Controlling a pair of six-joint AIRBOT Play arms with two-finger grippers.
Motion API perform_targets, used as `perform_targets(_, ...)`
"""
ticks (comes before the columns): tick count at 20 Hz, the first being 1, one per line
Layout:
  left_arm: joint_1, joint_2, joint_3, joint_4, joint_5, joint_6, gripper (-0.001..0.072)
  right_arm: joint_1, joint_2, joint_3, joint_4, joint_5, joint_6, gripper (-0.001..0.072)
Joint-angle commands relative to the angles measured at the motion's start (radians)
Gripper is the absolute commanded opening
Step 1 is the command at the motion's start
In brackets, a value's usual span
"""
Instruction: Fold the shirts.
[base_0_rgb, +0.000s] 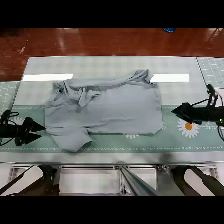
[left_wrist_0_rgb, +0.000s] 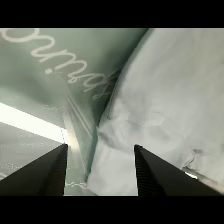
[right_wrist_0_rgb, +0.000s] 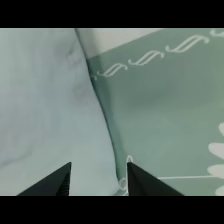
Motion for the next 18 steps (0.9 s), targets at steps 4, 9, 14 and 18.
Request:
perform_targets(4, -0.06, -0.101, -0.024, -0.113, 0.134, 0.104, 0.051, -0.008, 0.023, -0.077, 0.097, -0.013, -0.069, 0.0401)
perform_targets(9, -0.18, -0.126, -0.017, -0.128, 0.209, 0.11, 0.0233, -0.008, 0.023, -0.077, 0.06, -0.007, -0.045, 0.0401)
perform_targets(14, -0.244, -0.129, -0.002, -0.129, 0.195, 0.138, 0.0017, 0.003, 0.013, -0.15, -0.006, 0.048, 0.051, 0.0401)
perform_targets(18, -0.245, -0.129, -0.002, -0.128, 0.195, 0.138, 0.0017, 0.122, -0.018, -0.193, 0.029, -0.025, 0.058, 0.0401)
